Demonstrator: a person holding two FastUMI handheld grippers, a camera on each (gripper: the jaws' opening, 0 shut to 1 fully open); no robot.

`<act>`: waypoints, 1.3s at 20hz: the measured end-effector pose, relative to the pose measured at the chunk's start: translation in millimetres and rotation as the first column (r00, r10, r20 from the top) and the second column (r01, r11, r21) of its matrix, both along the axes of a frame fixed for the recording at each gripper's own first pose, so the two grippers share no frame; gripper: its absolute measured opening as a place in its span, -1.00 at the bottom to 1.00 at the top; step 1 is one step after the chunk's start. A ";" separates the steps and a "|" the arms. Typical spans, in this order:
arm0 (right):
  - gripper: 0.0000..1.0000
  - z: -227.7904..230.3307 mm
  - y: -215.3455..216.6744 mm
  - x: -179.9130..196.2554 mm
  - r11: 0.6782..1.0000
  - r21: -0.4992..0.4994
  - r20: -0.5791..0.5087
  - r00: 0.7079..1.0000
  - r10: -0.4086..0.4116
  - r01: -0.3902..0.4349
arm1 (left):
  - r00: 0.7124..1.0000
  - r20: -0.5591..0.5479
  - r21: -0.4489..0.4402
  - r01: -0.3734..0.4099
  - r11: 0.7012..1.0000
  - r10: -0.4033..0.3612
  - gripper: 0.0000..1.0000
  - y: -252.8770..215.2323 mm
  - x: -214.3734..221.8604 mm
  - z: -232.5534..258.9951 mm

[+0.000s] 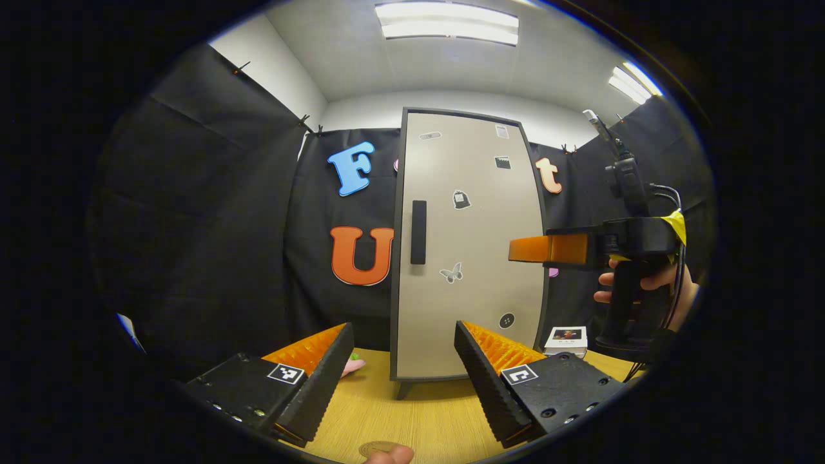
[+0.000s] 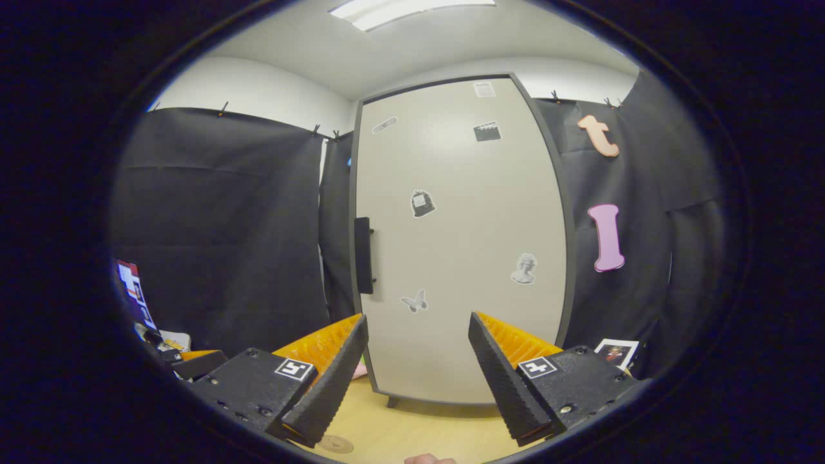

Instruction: Open the cabinet door with the right hand, grasp the bottle in the cabinet with the left hand and place it on the coaster, then close the cabinet door with the right hand.

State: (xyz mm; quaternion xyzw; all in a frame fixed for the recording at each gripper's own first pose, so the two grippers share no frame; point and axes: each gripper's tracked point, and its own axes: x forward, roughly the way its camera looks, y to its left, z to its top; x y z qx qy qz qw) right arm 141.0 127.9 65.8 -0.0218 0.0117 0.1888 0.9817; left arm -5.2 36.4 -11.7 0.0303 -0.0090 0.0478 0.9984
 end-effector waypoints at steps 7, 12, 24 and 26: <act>0.94 11.2 59.8 52.7 0.994 -0.057 -0.003 0.995 0.096 -0.096 | 1.000 -0.009 0.011 -0.012 1.000 0.012 0.89 8.5 -1.5 -1.8; 1.00 15.4 109.7 99.3 0.989 -0.068 -0.030 0.991 0.131 -0.133 | 1.000 -0.012 0.008 0.023 1.000 -0.023 0.90 4.8 -4.3 -5.7; 0.66 26.6 164.2 149.9 0.991 -0.107 -0.010 0.996 0.086 -0.087 | 0.999 -0.030 0.024 -0.016 1.000 0.016 0.90 16.6 -5.7 -8.6; 0.42 25.8 159.0 162.8 0.992 -0.122 0.008 1.000 0.021 -0.020 | 0.999 -0.026 0.023 -0.018 1.000 0.018 0.90 17.3 -4.6 -8.6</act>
